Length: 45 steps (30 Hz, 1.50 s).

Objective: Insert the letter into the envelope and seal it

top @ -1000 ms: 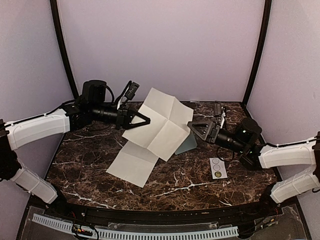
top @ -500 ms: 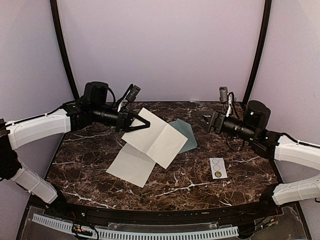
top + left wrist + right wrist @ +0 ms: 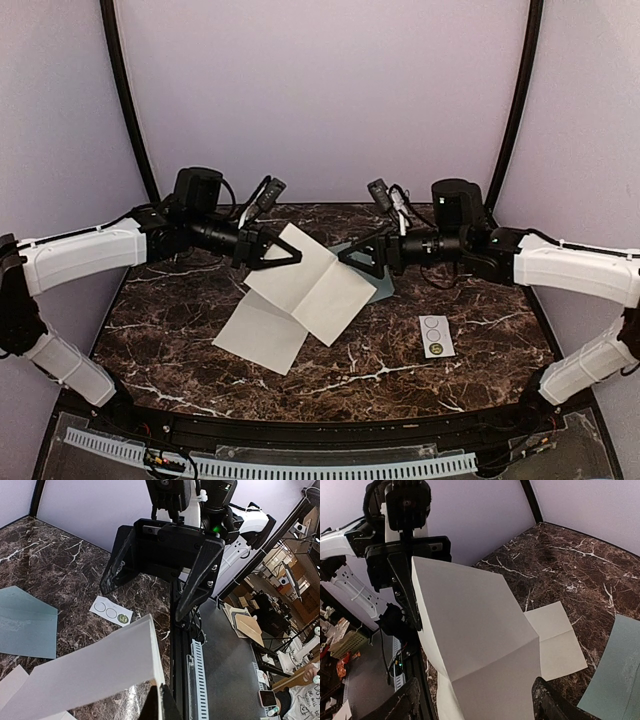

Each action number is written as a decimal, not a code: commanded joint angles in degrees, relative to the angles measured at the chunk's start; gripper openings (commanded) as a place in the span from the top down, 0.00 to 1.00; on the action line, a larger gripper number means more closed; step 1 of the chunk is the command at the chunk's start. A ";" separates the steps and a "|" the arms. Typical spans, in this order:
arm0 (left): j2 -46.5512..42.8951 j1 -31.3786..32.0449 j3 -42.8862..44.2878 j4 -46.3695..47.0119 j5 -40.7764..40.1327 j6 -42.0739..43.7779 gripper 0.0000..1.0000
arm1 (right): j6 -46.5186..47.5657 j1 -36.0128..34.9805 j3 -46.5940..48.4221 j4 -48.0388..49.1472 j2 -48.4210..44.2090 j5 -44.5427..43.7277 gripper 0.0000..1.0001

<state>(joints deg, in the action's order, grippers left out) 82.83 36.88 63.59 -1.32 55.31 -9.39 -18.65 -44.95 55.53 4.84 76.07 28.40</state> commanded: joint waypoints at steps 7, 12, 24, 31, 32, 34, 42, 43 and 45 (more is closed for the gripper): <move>1.02 0.34 1.82 -5.10 1.82 3.58 1.00 | 4.93 -2.14 6.83 -4.37 6.34 9.09 0.42; 1.10 0.34 1.84 -5.16 1.83 3.79 1.00 | 5.29 -2.98 7.86 -6.08 8.04 10.93 0.49; 1.20 0.38 2.14 -6.29 0.42 4.85 1.00 | 5.03 -3.83 8.52 -6.81 9.94 10.96 0.76; 1.46 0.38 2.28 -6.74 -0.01 5.19 1.00 | 4.59 -3.88 8.26 -6.72 9.97 10.14 0.85; 1.50 0.43 2.31 -6.93 -0.15 5.33 1.00 | 4.52 -3.90 8.17 -6.57 9.97 10.10 0.87; 1.48 0.40 2.32 -7.16 -0.70 5.54 1.00 | 4.38 -3.91 8.02 -6.35 10.03 9.97 0.93; 0.53 0.34 3.06 -8.44 -11.59 5.81 0.74 | 4.50 -3.83 7.34 -6.25 9.33 8.19 1.00; 0.08 0.32 3.17 -8.99 -12.71 5.97 0.72 | 4.50 -3.83 7.24 -6.25 9.24 8.09 1.00; -0.93 0.04 3.22 -8.93 -15.04 6.26 0.68 | 4.50 -3.84 7.12 -6.33 9.18 7.99 1.00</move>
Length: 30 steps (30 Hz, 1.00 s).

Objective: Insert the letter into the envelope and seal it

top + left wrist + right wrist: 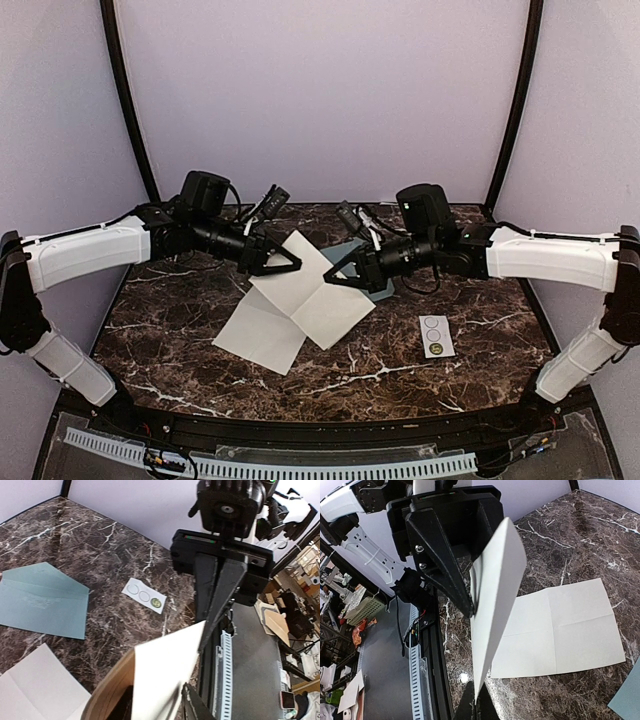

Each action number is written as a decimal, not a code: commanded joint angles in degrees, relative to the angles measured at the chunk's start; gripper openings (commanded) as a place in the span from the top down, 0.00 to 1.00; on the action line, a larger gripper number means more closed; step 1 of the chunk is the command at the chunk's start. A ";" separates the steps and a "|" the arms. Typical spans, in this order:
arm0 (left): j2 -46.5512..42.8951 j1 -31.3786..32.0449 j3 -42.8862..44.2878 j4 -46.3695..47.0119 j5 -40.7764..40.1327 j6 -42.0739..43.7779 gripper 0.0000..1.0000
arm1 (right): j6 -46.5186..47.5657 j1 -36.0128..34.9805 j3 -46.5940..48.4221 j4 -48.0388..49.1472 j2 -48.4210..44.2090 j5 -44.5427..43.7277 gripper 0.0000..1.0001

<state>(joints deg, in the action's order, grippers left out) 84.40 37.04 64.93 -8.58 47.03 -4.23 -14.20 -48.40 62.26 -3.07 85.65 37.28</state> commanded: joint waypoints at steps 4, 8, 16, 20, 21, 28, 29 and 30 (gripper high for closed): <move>-5.89 -1.78 -0.09 1.36 -8.65 0.11 0.49 | 0.13 -0.38 0.25 1.32 -0.46 -0.53 1.00; -7.83 -5.31 -1.51 4.66 -7.34 -2.44 0.34 | 0.05 -0.46 0.36 0.96 -0.57 0.28 1.00; -6.01 -5.95 -1.87 7.18 1.55 -5.59 0.22 | -0.22 -0.55 0.49 0.49 -0.07 1.78 1.00; -5.34 -4.84 -2.45 8.38 5.21 -6.37 0.18 | -0.22 -0.82 0.98 0.39 0.37 2.26 1.00; -5.11 -4.59 -2.48 8.40 5.55 -6.37 0.18 | -0.22 -0.82 1.08 0.34 0.54 2.21 1.00; -2.75 -2.99 -2.27 8.40 8.72 -7.39 0.17 | 0.02 -0.86 2.32 -0.53 1.97 2.25 1.00; -2.58 -2.77 -2.26 8.40 9.10 -7.38 0.18 | 0.04 -0.96 2.34 -0.49 2.09 2.27 1.00; -2.25 -2.63 -2.22 8.40 9.34 -7.37 0.20 | 0.00 -0.99 2.38 -0.53 2.13 2.27 1.00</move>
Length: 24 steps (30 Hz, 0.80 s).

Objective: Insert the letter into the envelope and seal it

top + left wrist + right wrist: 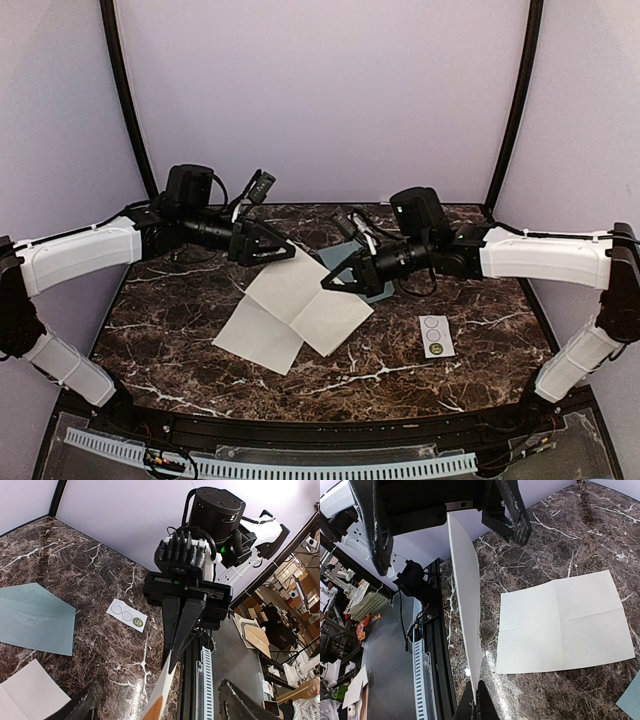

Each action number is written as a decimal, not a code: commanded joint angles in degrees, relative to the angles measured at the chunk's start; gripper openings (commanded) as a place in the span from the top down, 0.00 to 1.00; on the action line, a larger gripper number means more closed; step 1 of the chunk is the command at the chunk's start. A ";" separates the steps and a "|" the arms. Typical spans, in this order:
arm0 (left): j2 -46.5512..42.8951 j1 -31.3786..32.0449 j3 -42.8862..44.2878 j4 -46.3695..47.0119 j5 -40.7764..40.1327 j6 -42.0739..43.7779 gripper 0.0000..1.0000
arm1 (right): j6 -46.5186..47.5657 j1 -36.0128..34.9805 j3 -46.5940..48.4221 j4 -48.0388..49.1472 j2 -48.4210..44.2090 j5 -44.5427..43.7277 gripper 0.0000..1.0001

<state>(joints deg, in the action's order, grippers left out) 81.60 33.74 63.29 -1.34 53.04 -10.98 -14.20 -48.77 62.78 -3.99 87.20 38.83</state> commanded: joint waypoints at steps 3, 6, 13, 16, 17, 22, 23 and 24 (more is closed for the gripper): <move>1.47 0.97 -0.12 1.17 5.27 -0.47 0.37 | -0.04 -0.62 1.86 0.36 0.64 0.33 1.00; 1.72 0.98 0.12 0.73 5.38 -0.11 0.52 | -0.04 -0.62 1.55 0.46 0.40 -0.03 1.00; 1.98 0.98 1.32 -2.60 3.85 2.09 0.90 | -0.39 -0.62 1.27 0.70 -0.59 -0.96 1.00; 1.38 0.98 1.43 -2.92 1.88 2.78 1.00 | -0.56 -0.55 0.51 1.05 -1.35 -2.10 0.92; 0.89 0.98 1.33 -2.56 1.49 2.80 1.00 | -0.62 -0.58 0.16 1.13 -1.60 -3.09 0.87; -1.79 -0.24 -0.78 2.05 1.30 -0.07 1.00 | -1.61 -0.15 -3.25 3.67 -4.44 -6.11 0.64; -2.65 -0.60 -1.78 4.90 1.68 -0.87 1.00 | -2.13 0.06 -3.87 4.98 -4.96 -6.31 0.61; -3.06 -1.48 -2.26 6.20 2.26 -2.55 1.00 | -2.68 0.28 -4.71 6.09 -5.42 -6.33 0.58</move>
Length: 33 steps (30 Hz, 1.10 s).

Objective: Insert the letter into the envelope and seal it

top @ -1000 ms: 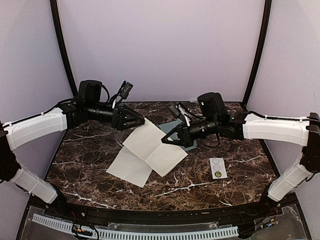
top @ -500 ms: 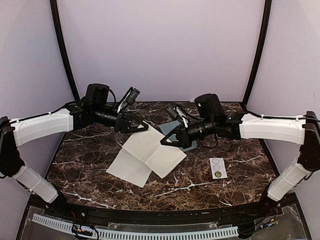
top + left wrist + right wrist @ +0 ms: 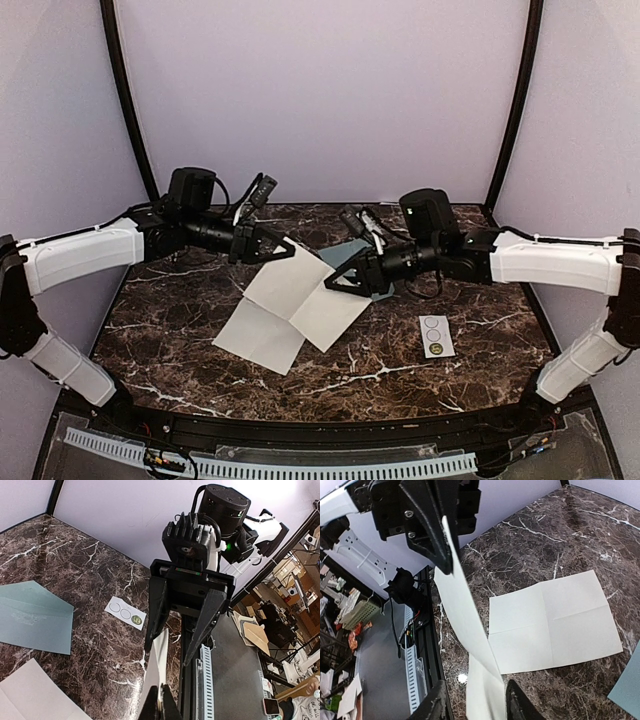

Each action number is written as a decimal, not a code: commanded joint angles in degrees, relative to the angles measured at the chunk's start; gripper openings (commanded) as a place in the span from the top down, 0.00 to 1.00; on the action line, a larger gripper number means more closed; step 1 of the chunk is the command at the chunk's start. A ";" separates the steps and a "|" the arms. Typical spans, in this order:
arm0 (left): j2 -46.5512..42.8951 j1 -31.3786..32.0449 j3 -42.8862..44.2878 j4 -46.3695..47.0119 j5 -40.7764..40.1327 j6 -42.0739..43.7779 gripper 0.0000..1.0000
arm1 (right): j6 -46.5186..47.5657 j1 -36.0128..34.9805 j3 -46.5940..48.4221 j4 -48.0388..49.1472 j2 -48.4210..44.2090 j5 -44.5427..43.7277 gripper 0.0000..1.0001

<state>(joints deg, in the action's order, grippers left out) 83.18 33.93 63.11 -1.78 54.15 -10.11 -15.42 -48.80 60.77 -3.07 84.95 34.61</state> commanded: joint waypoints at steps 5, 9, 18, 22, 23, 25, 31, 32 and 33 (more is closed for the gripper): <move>-7.40 -4.27 -5.56 15.26 1.79 -8.30 1.00 | -7.23 0.72 -7.64 14.55 -4.26 -2.36 0.46; -8.50 -5.35 -6.89 18.71 2.06 -10.87 1.00 | -13.22 0.74 -11.24 23.93 -4.40 -4.81 0.41; -9.56 -6.16 -9.13 23.38 0.90 -13.69 1.00 | -20.64 0.01 -17.31 38.14 -5.88 -10.07 0.38; -9.44 -6.16 -9.50 24.19 0.95 -14.28 1.00 | -21.00 -0.33 -17.77 39.55 -5.82 -11.29 0.41; -9.39 -6.16 -9.59 24.41 0.95 -14.49 1.00 | -21.21 -0.46 -17.79 39.85 -5.69 -11.39 0.43; -9.43 -6.18 -9.81 24.91 0.81 -14.76 1.00 | -21.70 -0.50 -17.87 40.79 -5.35 -11.35 0.49; -9.26 -6.18 -10.19 25.86 0.69 -15.36 1.00 | -23.19 -0.87 -17.82 43.21 -3.81 -11.30 0.66; -9.22 -6.17 -10.27 25.91 0.56 -15.42 1.00 | -23.22 -1.01 -17.68 43.16 -3.55 -11.44 0.69; -9.18 -6.16 -10.33 25.94 0.58 -15.44 1.00 | -23.18 -1.10 -17.48 43.03 -3.32 -11.66 0.71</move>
<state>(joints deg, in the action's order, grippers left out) 75.18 28.12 53.63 21.56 54.57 -24.88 -37.63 -49.19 43.13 36.05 80.77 23.99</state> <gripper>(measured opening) 0.005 0.331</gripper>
